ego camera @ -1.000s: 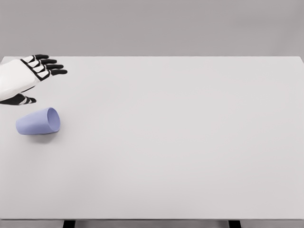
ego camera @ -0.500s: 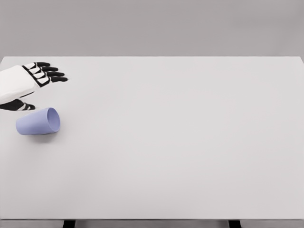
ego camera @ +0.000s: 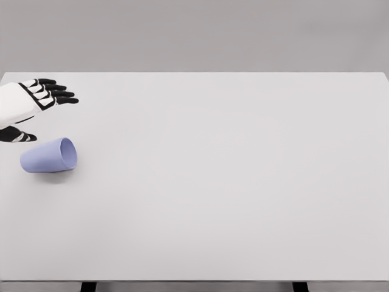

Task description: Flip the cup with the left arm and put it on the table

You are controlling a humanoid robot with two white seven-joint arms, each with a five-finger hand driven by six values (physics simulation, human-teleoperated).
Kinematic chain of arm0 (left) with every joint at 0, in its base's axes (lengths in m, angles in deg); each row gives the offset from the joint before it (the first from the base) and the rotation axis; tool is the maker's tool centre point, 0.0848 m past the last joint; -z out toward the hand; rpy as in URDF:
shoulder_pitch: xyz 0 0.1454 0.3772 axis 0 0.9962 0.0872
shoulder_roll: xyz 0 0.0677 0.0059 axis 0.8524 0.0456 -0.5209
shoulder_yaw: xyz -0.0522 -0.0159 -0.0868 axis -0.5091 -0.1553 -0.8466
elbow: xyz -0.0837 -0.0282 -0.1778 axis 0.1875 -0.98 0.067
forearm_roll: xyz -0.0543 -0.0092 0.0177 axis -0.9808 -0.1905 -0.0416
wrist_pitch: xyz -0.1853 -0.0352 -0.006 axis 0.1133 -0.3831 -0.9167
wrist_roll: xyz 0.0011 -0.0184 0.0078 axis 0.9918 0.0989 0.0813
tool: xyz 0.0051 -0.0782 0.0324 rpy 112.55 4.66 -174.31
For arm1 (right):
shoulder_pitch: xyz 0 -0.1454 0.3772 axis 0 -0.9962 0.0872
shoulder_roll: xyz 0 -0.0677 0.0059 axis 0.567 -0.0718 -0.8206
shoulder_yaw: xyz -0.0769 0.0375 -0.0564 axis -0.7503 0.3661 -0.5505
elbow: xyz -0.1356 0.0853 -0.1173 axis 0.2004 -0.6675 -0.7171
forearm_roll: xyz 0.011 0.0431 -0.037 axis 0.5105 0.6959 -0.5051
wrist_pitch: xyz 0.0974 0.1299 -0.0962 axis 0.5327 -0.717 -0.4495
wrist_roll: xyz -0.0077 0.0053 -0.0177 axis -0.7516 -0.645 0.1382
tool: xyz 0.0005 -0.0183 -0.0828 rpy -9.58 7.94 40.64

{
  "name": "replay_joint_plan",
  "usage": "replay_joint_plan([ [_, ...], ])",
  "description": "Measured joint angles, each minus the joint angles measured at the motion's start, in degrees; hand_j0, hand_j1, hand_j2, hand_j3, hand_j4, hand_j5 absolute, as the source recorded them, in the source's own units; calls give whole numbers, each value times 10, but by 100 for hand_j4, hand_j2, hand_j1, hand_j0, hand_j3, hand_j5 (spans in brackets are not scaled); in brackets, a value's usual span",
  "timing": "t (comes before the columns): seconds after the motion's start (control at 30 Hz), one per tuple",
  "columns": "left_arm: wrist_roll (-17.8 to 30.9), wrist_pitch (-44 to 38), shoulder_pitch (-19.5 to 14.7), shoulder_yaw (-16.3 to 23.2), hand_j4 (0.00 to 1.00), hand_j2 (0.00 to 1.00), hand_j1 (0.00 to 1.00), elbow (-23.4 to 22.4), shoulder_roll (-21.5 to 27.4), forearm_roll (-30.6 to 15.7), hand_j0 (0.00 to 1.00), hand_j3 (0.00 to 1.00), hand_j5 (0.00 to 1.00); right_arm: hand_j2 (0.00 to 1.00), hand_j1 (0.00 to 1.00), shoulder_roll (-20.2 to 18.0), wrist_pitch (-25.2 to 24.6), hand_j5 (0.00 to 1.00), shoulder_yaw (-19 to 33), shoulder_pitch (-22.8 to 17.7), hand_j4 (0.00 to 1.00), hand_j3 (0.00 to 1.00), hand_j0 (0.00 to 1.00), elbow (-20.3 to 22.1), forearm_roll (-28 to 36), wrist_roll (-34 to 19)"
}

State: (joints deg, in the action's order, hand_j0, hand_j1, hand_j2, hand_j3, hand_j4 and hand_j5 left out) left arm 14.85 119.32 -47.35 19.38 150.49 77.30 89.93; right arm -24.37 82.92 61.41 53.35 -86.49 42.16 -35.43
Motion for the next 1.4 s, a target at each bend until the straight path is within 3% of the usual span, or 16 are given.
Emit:
replay_joint_plan([
  [0.13, -1, 0, -2, 1, 100, 100, 100, 0, 7, -10, 100, 100, 100, 100, 100, 0, 0, 100, 0, 0, 100, 100, 100, 0, 0, 0],
  [0.23, -2, 0, 30, 3, 100, 100, 100, 4, 33, -29, 100, 100, 100, 100, 100, 0, 0, 100, 0, 0, 100, 100, 100, 0, 0, 0],
  [0.33, -2, 0, 40, 6, 100, 100, 100, 8, 53, -53, 100, 100, 100, 100, 100, 0, 0, 100, 0, 0, 100, 100, 100, 0, 0, 0],
  [0.5, -3, 0, 71, 52, 100, 100, 100, 44, 155, -155, 100, 100, 100, 100, 100, 0, 0, 100, 0, 0, 100, 100, 100, 0, 0, 0],
  [0.7, -3, 0, 78, 75, 100, 100, 100, 63, 205, -248, 100, 100, 100, 100, 100, 0, 0, 100, 0, 0, 100, 100, 100, 0, 0, 0],
  [0.97, -3, 0, 80, 82, 100, 100, 100, 70, 208, -307, 100, 100, 100, 100, 100, 0, 0, 100, 0, 0, 100, 100, 100, 0, 0, 0],
  [1.4, -3, -82, 79, 79, 100, 100, 100, 82, 154, -329, 100, 100, 100, 100, 100, 0, 0, 100, 0, 0, 100, 100, 100, 0, 0, 0],
])
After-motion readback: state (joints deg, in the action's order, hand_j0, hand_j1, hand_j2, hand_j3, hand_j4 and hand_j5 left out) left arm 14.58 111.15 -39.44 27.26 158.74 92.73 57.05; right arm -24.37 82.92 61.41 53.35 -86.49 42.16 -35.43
